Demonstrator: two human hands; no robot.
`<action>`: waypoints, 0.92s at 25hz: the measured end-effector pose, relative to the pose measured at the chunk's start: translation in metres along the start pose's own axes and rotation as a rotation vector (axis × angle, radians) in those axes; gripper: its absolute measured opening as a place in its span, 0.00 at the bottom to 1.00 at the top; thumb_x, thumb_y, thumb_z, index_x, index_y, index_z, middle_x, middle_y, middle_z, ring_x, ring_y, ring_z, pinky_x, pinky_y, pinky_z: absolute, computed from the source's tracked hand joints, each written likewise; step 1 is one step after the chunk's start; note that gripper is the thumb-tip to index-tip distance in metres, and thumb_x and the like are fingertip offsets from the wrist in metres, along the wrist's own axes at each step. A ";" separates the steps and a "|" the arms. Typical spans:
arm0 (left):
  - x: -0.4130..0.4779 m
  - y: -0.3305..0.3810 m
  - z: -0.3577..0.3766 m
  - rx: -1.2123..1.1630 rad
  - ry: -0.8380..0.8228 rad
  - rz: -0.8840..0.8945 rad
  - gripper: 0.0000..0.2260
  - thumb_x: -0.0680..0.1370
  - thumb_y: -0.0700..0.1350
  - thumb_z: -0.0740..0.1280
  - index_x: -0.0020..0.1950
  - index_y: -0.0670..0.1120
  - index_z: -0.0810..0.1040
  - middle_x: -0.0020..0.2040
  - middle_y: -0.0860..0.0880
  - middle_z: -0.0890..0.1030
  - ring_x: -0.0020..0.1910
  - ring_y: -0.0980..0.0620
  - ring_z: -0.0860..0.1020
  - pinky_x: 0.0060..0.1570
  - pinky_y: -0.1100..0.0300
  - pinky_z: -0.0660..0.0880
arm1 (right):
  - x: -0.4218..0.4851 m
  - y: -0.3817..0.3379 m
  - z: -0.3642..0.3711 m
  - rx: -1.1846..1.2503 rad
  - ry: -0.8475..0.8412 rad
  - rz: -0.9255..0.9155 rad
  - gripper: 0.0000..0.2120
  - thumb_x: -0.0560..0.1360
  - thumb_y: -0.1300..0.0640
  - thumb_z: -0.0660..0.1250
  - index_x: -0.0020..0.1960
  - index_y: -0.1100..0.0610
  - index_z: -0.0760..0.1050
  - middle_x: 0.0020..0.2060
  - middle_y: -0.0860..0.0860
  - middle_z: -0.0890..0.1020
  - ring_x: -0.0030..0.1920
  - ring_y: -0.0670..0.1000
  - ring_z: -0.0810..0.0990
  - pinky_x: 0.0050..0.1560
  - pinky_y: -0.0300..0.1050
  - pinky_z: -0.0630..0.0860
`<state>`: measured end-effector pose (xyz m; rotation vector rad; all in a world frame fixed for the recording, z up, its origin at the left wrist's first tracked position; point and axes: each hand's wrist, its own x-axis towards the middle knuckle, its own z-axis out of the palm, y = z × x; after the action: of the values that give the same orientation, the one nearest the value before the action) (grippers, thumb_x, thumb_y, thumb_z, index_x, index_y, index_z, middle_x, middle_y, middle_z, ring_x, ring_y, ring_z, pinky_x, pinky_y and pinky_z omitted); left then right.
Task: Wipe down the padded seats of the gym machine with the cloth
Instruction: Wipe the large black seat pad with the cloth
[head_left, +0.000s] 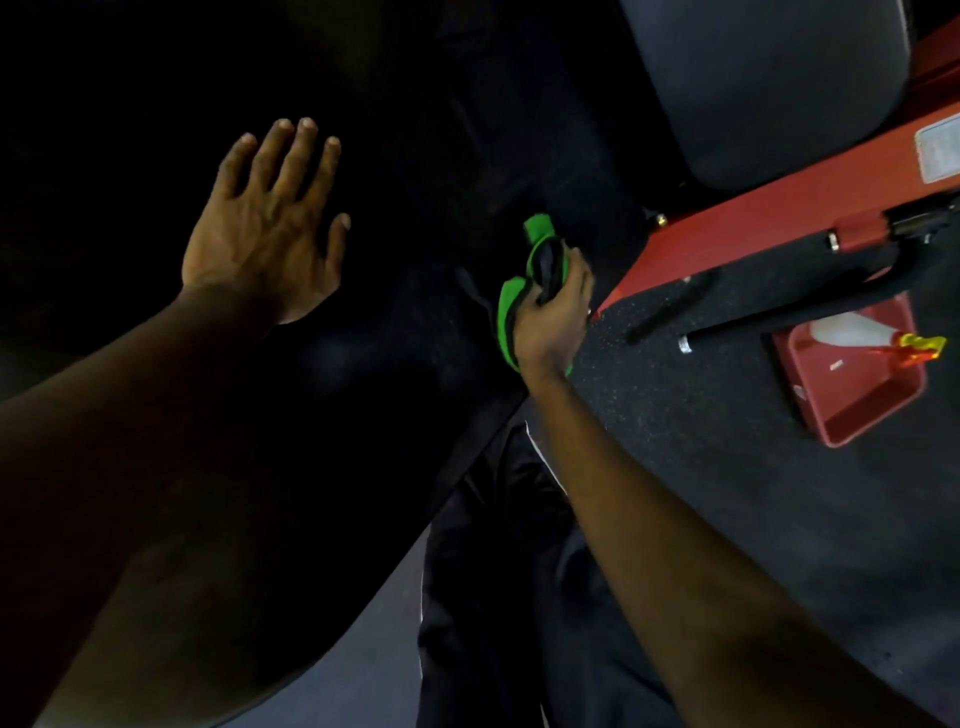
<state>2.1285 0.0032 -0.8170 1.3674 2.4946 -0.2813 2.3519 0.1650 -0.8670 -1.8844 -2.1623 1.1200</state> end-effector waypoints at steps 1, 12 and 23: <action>0.000 -0.001 0.001 0.007 0.005 0.002 0.29 0.85 0.56 0.48 0.83 0.42 0.50 0.83 0.40 0.53 0.82 0.43 0.50 0.80 0.45 0.48 | 0.009 0.000 -0.001 -0.003 0.019 0.024 0.29 0.78 0.63 0.66 0.77 0.59 0.65 0.76 0.54 0.68 0.72 0.58 0.72 0.65 0.51 0.71; 0.000 0.001 0.000 -0.024 0.014 -0.008 0.30 0.85 0.56 0.46 0.83 0.43 0.50 0.83 0.41 0.52 0.82 0.43 0.50 0.80 0.45 0.48 | -0.031 -0.004 0.003 0.001 -0.026 -0.141 0.26 0.82 0.51 0.66 0.76 0.60 0.66 0.75 0.56 0.69 0.73 0.57 0.70 0.68 0.46 0.67; 0.015 0.023 -0.011 -0.264 0.057 -0.159 0.29 0.84 0.56 0.54 0.79 0.40 0.62 0.80 0.37 0.61 0.80 0.40 0.57 0.79 0.44 0.51 | -0.031 0.019 0.002 -0.006 -0.050 -0.102 0.28 0.82 0.51 0.63 0.79 0.55 0.59 0.77 0.53 0.65 0.76 0.57 0.67 0.72 0.56 0.70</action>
<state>2.1388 0.0307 -0.8121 1.0910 2.5799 0.0556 2.3749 0.1367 -0.8663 -1.7449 -2.2617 1.1542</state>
